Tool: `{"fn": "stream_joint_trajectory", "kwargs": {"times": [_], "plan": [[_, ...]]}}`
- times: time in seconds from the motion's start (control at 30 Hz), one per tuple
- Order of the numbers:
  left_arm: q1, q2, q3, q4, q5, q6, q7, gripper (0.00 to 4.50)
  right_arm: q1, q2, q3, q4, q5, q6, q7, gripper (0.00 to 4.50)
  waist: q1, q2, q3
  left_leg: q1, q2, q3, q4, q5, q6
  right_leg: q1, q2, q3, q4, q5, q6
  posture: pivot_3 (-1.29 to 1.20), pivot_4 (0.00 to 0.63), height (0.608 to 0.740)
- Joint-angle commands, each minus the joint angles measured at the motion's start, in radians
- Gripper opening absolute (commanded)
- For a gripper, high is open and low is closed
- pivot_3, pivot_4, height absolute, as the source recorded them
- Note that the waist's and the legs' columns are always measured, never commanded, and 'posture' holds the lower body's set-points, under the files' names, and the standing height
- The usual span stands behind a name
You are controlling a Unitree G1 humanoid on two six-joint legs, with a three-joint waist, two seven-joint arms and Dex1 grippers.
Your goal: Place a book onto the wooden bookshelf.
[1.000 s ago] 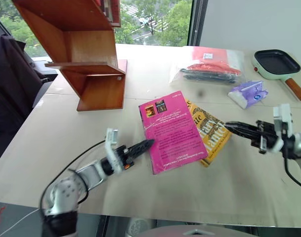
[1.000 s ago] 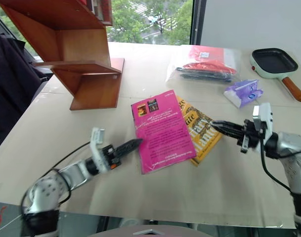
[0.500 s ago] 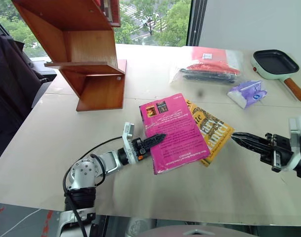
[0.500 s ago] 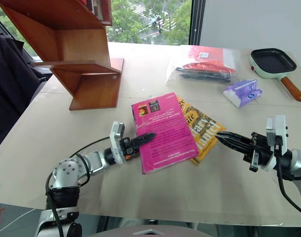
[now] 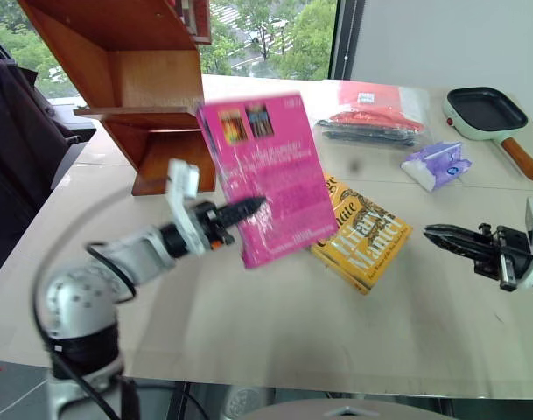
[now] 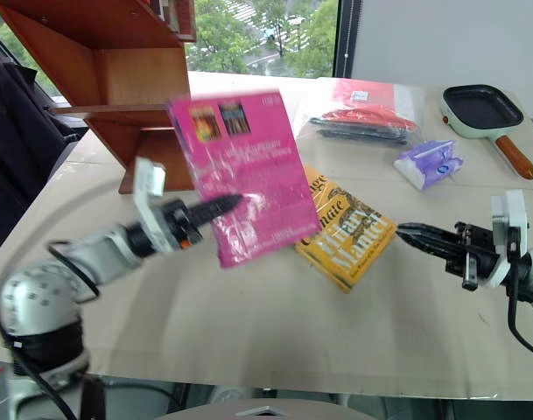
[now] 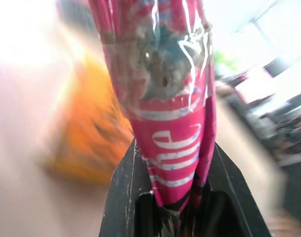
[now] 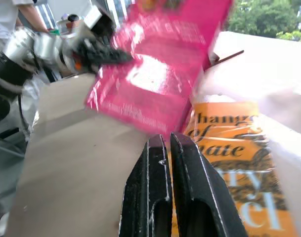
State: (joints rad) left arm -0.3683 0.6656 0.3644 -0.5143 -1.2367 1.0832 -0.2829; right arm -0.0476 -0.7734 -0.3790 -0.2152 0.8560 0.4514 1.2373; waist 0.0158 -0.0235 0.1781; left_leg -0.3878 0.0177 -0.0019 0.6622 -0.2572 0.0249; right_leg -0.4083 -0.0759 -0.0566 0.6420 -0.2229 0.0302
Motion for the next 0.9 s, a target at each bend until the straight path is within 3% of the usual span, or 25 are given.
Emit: {"fn": "stream_joint_trajectory", "kwargs": {"times": [0.03, 0.3, 0.33, 0.37, 0.5, 0.6, 0.67, 0.9], "plan": [[-0.114, 0.158, -0.079, -0.144, 0.126, -0.029, -0.028, 0.2, -0.115, 0.012, 0.041, 0.094, 0.001, -0.013, 0.052, 0.0, -0.001, 0.0, 0.001, 0.0, -0.001, 0.001, 0.0, 0.0, 0.0, 0.0, 0.001, 0.0, 0.0, 0.0, 0.0, 0.0, 0.15, 0.731], [-0.379, 0.453, -0.37, -0.201, 0.615, -0.163, -0.056, 0.2, -0.5, 0.088, 0.188, 0.394, -0.042, 0.059, 0.107, 0.0, -0.012, 0.002, 0.005, -0.006, -0.005, -0.001, 0.001, 0.0, 0.0, -0.004, 0.006, 0.005, -0.001, 0.002, 0.004, 0.0, 0.15, 0.731], [-0.38, 0.497, -0.392, -0.199, 0.682, -0.194, -0.072, 0.2, -0.538, 0.104, 0.202, 0.419, -0.056, 0.052, 0.106, 0.41, -0.013, 0.002, 0.005, -0.006, -0.005, 0.0, 0.0, 0.0, 0.0, -0.005, 0.006, 0.006, 0.0, 0.002, 0.004, 0.0, 0.15, 0.731], [-0.378, 0.543, -0.41, -0.198, 0.75, -0.224, -0.084, 0.2, -0.575, 0.128, 0.208, 0.444, -0.063, 0.049, 0.097, 0.54, -0.014, 0.002, 0.005, -0.006, -0.005, -0.001, 0.0, 0.0, 0.0, -0.006, 0.007, 0.006, 0.0, 0.002, 0.004, 0.0, 0.15, 0.731], [-0.368, 0.681, -0.483, -0.197, 0.979, -0.323, -0.135, 0.2, -0.675, 0.184, 0.233, 0.528, -0.09, 0.044, 0.116, 2.22, -0.017, 0.002, 0.008, -0.01, -0.005, 0.0, -0.003, 0.002, -0.004, -0.01, 0.007, 0.004, -0.001, 0.002, 0.004, 0.0, 0.15, 0.731], [-0.378, 0.703, -0.532, -0.189, 1.119, -0.37, -0.149, 0.2, -0.732, 0.21, 0.234, 0.596, -0.102, 0.04, 0.138, 3.78, -0.005, 0.002, 0.008, -0.011, -0.006, 0.001, -0.004, 0.003, -0.005, -0.01, 0.006, 0.005, -0.002, 0.002, 0.006, 0.0, 0.15, 0.731], [-0.392, 0.698, -0.536, -0.184, 1.178, -0.382, -0.157, 0.2, -0.766, 0.222, 0.234, 0.636, -0.108, 0.038, 0.156, 4.31, -0.004, 0.001, 0.01, -0.014, -0.008, 0.0, -0.003, 0.003, -0.005, -0.01, 0.007, 0.008, -0.002, 0.001, 0.008, 0.0, 0.15, 0.731], [-0.375, 0.699, -0.508, -0.17, 1.333, -0.437, -0.21, 0.2, -0.841, 0.257, 0.217, 0.719, -0.12, 0.018, 0.19, 4.43, -0.01, 0.001, 0.01, -0.013, -0.007, 0.001, -0.002, 0.0, -0.001, -0.012, 0.008, 0.011, 0.001, 0.001, 0.008, 0.0, 0.15, 0.731]]}}
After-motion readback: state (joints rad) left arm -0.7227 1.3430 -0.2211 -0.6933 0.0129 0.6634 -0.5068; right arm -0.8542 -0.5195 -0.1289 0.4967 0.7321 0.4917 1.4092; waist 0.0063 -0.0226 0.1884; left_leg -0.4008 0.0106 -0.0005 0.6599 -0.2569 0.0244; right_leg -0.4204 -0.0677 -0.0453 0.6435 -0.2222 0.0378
